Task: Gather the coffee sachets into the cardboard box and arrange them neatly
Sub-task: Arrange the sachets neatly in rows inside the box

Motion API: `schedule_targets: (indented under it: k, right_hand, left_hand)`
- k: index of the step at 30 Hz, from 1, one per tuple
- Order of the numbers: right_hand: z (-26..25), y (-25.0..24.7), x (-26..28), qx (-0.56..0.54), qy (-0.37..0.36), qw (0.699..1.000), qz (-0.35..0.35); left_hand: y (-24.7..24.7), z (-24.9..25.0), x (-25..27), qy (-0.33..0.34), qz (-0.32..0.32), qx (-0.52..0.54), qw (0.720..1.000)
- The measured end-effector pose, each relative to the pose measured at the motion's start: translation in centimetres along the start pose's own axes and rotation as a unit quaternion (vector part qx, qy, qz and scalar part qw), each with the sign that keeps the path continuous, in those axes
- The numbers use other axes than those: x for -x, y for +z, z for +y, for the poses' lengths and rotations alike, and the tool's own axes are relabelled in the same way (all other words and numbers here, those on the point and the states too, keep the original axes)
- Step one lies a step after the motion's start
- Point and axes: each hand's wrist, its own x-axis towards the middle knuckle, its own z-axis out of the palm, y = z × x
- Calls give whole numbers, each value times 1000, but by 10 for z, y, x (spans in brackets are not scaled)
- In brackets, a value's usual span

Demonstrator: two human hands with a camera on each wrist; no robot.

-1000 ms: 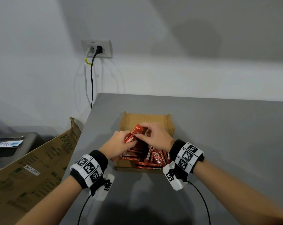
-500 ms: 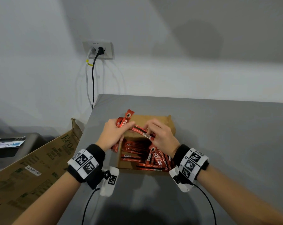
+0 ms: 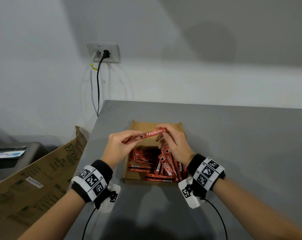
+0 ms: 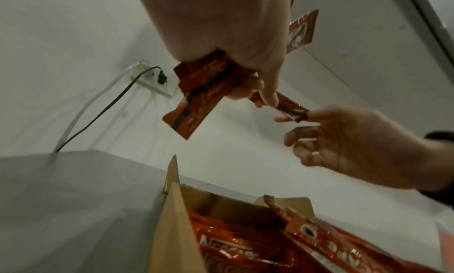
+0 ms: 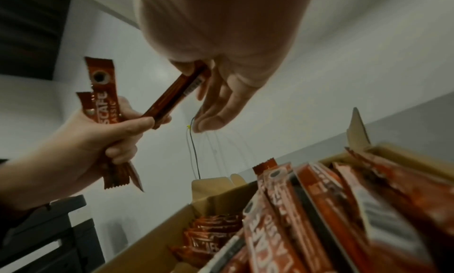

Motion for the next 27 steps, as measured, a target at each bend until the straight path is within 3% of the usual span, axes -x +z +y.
schedule_targets:
  k: [2, 4, 6, 8, 12, 17, 19, 21, 23, 25, 27]
  right_hand:
    - [1, 0, 0, -12, -3, 1000, -15]
    - [2, 0, 0, 24, 5, 999, -29]
    - [4, 2, 0, 61, 12, 998, -20]
    - [5, 2, 2, 72, 11, 997, -14]
    - [2, 4, 2, 42, 25, 999, 15]
    - [-17, 22, 5, -107, 42, 982, 149]
    - [-22, 28, 8, -119, 20, 982, 144]
    - [-21, 31, 8, -19, -3, 997, 76]
    - [-17, 28, 8, 90, -16, 995, 29]
    - [-6, 22, 8, 146, -18, 988, 39]
    - [0, 19, 9, 164, 0, 984, 63]
  left_hand:
    - [-1, -3, 1, 62, -6, -48, 997]
    - [-2, -7, 0, 69, 1, -64, 996]
    - [-2, -4, -1, 20, -12, -39, 999]
    - [-2, 0, -1, -73, -45, 15, 996]
    - [3, 6, -4, -219, -39, 90, 971]
    - [17, 9, -2, -261, -49, 130, 955]
    - [21, 16, 0, -256, -93, 144, 951]
    - [20, 13, 1, -235, -149, 65, 958]
    - [14, -1, -3, -211, -171, -110, 956]
    - [6, -11, -4, -204, -212, -266, 918]
    - [7, -13, 1, -184, -266, -344, 882]
